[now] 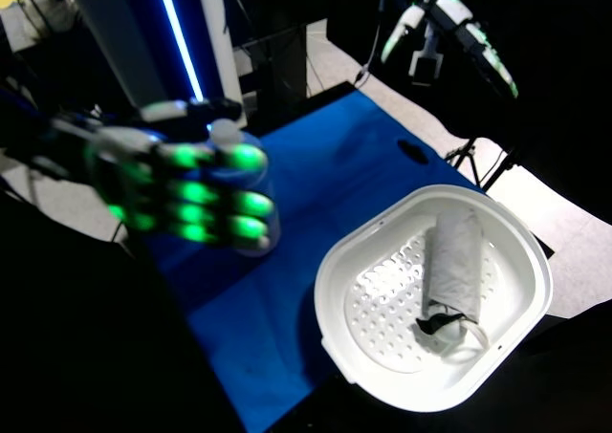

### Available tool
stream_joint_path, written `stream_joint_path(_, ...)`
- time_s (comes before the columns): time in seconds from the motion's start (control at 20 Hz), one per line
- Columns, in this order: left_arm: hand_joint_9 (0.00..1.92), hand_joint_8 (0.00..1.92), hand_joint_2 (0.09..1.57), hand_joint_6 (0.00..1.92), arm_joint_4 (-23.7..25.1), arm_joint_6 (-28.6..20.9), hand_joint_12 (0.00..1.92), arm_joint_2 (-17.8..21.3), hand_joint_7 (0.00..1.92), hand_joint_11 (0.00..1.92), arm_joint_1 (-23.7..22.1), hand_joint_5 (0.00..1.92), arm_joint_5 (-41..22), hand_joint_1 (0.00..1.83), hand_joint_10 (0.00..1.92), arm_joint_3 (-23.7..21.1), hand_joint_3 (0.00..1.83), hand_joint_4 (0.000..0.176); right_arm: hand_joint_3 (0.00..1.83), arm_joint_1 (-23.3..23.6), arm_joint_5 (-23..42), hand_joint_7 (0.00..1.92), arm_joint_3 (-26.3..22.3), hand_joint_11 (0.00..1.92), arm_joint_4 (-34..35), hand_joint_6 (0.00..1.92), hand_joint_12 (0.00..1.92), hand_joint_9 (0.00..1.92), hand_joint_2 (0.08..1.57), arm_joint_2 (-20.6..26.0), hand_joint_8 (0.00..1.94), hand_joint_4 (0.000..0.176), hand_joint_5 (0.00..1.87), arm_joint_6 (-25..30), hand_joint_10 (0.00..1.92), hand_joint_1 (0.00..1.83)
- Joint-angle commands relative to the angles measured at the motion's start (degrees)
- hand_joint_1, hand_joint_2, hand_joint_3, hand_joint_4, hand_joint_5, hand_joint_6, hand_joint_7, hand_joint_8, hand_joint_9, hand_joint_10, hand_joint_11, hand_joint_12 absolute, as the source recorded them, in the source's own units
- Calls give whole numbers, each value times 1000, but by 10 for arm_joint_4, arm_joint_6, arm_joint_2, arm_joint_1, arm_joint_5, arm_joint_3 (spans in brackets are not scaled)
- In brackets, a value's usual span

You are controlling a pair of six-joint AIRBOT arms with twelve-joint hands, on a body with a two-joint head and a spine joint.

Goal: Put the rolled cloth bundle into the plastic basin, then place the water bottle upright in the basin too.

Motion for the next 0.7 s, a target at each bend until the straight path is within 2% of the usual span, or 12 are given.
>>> stream_joint_path(0.0, 0, 0, 812, 6, -2, -4, 0, -1, 0, 0, -5, 20, -72, 630, 0, 0, 0, 176, 5, 9, 67, 237, 4, 302, -11, 9, 44, 197, 823, -2, 14, 176, 106, 8, 14, 911)
stream_joint_path(0.15, 0, 0, 843, 7, -2, -6, 0, -3, 0, 0, -4, 31, -72, 655, 0, 0, 3, 176, 0, 11, 57, 390, 17, 416, -8, 0, 128, 337, 882, -17, 2, 176, 199, 18, 8, 940)
stream_joint_path(0.2, 0, 0, 840, 9, -2, -8, 0, -5, 0, 0, -3, 41, -72, 641, 0, 0, 1, 176, 0, 11, 55, 476, 29, 370, -8, 7, 496, 451, 919, -21, 4, 140, 312, 48, 2, 966)
stream_joint_path(0.25, 0, 0, 843, 9, -2, -9, 0, -5, 0, 0, -3, 45, -72, 624, 0, 0, 3, 176, 0, 11, 48, 615, 40, 429, -8, 9, 733, 631, 944, -27, 11, 64, 479, 72, 26, 1004)
stream_joint_path(0.3, 0, 0, 845, 12, -2, -11, 0, -6, 0, 0, -1, 56, -75, 636, 0, -1, 3, 176, 7, 11, 32, 663, 49, 485, -8, 26, 770, 698, 966, -32, 23, 23, 552, 78, 46, 1057)
stream_joint_path(0.35, 0, 0, 852, 12, -2, -12, 0, -6, 0, 0, 0, 62, -76, 640, 0, -1, 5, 176, 0, 11, 26, 776, 52, 537, -7, 17, 929, 819, 1002, -34, 55, 0, 662, 78, 117, 1106)
stream_joint_path(0.4, 0, 0, 856, 11, -2, -12, 0, -7, 0, 0, 2, 67, -76, 647, 0, -1, 6, 176, 2, 11, 20, 828, 54, 585, -7, 5, 1041, 796, 1014, -34, 101, 0, 713, 78, 389, 1135)
stream_joint_path(0.45, 0, 0, 858, 12, -2, -12, 0, -7, 0, 0, 2, 78, -76, 656, 0, -2, 5, 176, 0, 11, 20, 891, 55, 682, -7, 28, 1189, 708, 1121, -34, 956, 0, 808, 78, 965, 1301)
stream_joint_path(0.5, 0, 0, 855, 11, -2, -13, 0, -7, 0, 0, 3, 79, -76, 654, 0, -2, 3, 176, 0, 11, 20, 863, 55, 729, -7, 48, 1242, 742, 1154, -33, 1196, 0, 857, 78, 1072, 1330)
stream_joint_path(0.55, 0, 0, 856, 12, -2, -13, 0, -8, 0, 0, 3, 88, -76, 655, 0, -3, 3, 176, 16, 11, 20, 891, 55, 908, -7, 1045, 1429, 869, 1184, -31, 1372, 0, 771, 78, 1292, 1235)
stream_joint_path(0.6, 0, 0, 852, 12, -3, -13, 0, -9, 0, 0, 4, 93, -75, 651, 0, -3, 0, 176, 0, 11, 20, 841, 56, 1039, -8, 1073, 1646, 988, 1153, -28, 1430, 0, 887, 77, 1547, 1165)
stream_joint_path(0.65, 0, 0, 847, 12, -3, -13, 0, -10, 0, 0, 4, 99, -74, 661, 0, -3, 0, 176, 0, 11, 19, 862, 56, 1068, -10, 1073, 1704, 1041, 1139, -25, 1424, 0, 919, 77, 1583, 1152)
